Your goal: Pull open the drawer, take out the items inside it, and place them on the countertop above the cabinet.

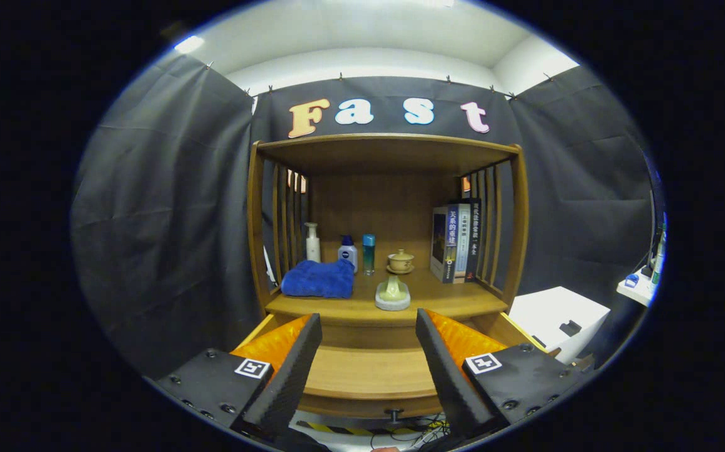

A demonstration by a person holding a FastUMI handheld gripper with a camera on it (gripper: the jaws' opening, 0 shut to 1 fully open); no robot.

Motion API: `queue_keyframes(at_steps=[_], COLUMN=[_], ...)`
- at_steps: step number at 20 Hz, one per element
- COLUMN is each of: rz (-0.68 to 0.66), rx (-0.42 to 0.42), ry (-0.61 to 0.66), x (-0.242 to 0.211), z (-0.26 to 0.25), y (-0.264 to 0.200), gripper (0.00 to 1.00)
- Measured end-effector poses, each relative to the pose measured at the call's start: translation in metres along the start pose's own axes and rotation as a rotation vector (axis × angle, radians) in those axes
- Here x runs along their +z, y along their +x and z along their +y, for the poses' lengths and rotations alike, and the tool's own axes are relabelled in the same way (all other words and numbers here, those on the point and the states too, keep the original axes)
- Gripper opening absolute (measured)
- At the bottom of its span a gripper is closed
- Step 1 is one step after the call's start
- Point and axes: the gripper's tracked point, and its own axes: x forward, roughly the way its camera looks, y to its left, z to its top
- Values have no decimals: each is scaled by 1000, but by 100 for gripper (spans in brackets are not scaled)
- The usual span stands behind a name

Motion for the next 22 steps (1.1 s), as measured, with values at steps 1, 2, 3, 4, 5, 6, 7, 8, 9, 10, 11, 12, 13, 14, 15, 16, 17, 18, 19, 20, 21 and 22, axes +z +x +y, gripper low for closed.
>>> queue_keyframes(at_steps=[1,2,3,4,5,6,7,8,9,10,11,12,13,14,15,16,17,18,19,20,21,22], rz=[-11,-15,-8,4,4,11,13,15,13,14,15,18,27,36,37,41,46,52,56,60,64,71], rx=[-7,-8,-9,-20,-28,-38,-50,-61,-73,-80,-81,-79,-80,-89,-94,-92,-86,-85,-88,-94,-93,-95], ry=[7,21,44,70,79,80,77,68,57,47,38,27,15,6,5,9,10,9,2,-4,-4,-6], x=[-6,-14,-23,-34,-44,-52,-62,-71,-80,-89,-100,-109,-121,-132,-140,-147,-154,-160,-164,-168,-172,-174], z=[-4,-8,-9,-14,-19,-24,-30,-35,-40,-42,-43,-43,-42,-44,-45,-44,-42,-42,-42,-44,-43,-42], y=[-6,-11,-15,-19,-22,-24,-24,-21,-21,-21,-19,-15,-12,-11,-9,-7,-5,-3,0,2,4,7], gripper=[97,97,97,97,97,97,97,97,97,97,98,98,98,98,98,98,98,98,97,97,97,97])
